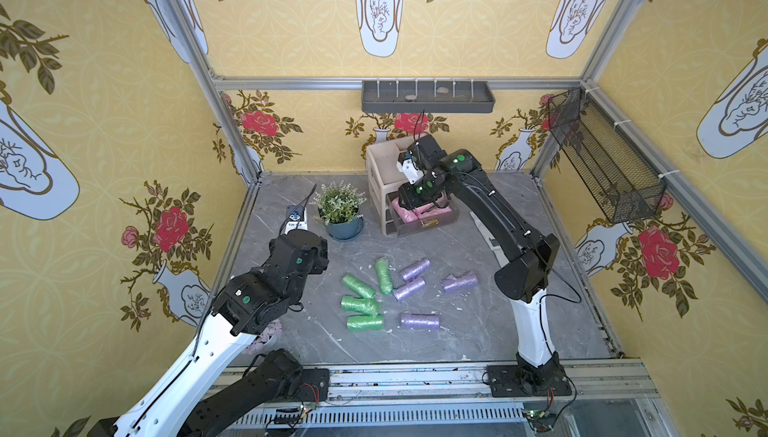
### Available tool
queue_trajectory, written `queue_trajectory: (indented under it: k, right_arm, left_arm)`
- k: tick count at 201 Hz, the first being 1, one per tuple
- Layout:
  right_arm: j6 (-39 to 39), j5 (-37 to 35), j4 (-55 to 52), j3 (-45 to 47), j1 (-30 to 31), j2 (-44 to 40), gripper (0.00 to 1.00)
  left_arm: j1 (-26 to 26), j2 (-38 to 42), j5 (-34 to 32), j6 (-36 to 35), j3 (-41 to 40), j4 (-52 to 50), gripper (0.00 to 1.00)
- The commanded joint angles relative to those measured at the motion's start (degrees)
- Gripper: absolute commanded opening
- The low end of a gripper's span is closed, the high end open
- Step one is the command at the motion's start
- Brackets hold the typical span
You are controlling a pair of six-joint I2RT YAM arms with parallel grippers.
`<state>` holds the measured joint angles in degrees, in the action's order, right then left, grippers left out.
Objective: Sort the rolls of trash bags by color and place them into the drawer
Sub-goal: Place the roll of trash bags in the drawer, then close the drawer in the storage box.
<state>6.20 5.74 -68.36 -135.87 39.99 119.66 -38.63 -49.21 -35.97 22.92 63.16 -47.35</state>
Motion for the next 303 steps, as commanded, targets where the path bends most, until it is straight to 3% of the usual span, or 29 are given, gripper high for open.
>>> queue_trajectory:
  k: [1, 35, 69, 114, 141, 154, 191, 244, 303]
  right_arm:
    - [2.6, -1.3, 3.5, 1.1, 0.1, -4.6, 0.51]
    - [7.8, -2.3, 8.9, 11.8, -0.4, -15.9, 0.53]
    - [16.1, -0.9, 14.2, 25.6, -3.8, -27.9, 0.56]
    - [24.5, 1.8, 27.0, 47.8, -9.5, -48.2, 0.56]
    - [25.9, 1.5, 27.6, 53.2, -11.0, -55.2, 0.56]
    - [25.9, 1.6, 26.6, 54.1, -11.1, -57.0, 0.56]
    - [25.9, 1.4, 24.5, 56.0, -11.1, -59.4, 0.55]
    - [26.5, 0.8, 24.2, 57.9, -11.1, -60.7, 0.55]
    - [26.9, 1.2, 25.3, 59.6, -11.1, -60.6, 0.55]
  left_arm:
    - [0.0, -3.2, 1.2, -0.5, 3.4, 0.4, 0.72]
    - [2.2, -13.8, 6.5, -1.0, 15.5, -1.5, 0.71]
    - [5.9, -28.9, 11.1, -1.9, 33.4, -7.9, 0.71]
    - [7.3, -53.4, 14.2, -3.5, 66.3, -20.4, 0.68]
    - [7.3, -68.7, 13.8, -3.3, 89.8, -29.5, 0.67]
    - [7.6, -73.7, 12.5, -2.6, 96.8, -31.0, 0.68]
    - [9.4, -74.3, 13.4, 0.9, 89.7, -23.0, 0.68]
    - [9.7, -77.6, 18.0, 1.5, 91.4, -14.6, 0.69]
    - [10.8, -80.3, 15.9, 5.8, 92.5, -12.3, 0.66]
